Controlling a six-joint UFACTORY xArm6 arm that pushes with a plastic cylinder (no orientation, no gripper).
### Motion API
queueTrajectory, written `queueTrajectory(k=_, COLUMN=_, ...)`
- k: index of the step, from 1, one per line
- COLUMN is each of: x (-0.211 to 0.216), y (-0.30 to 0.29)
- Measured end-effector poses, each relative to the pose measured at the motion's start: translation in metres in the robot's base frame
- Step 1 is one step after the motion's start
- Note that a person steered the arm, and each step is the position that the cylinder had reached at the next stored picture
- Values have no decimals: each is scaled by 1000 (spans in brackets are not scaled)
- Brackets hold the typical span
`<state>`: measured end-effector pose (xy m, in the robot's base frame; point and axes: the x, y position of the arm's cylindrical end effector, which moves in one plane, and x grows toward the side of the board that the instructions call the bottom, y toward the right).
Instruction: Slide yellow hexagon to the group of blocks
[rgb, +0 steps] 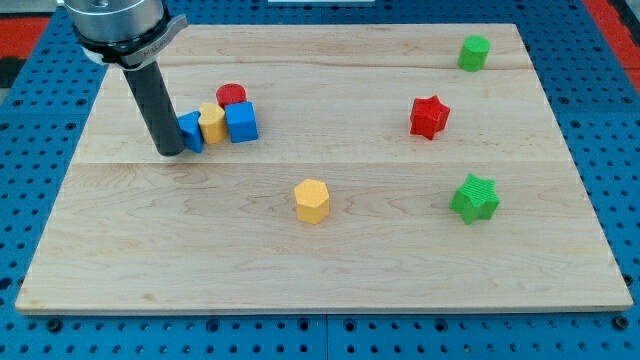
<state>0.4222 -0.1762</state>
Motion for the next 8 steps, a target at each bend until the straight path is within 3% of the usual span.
queueTrajectory(k=2, x=74, y=21)
queueTrajectory(k=3, x=134, y=64)
queueTrajectory(k=4, x=171, y=143)
queueTrajectory(k=5, x=153, y=231)
queueTrajectory(k=8, x=104, y=199)
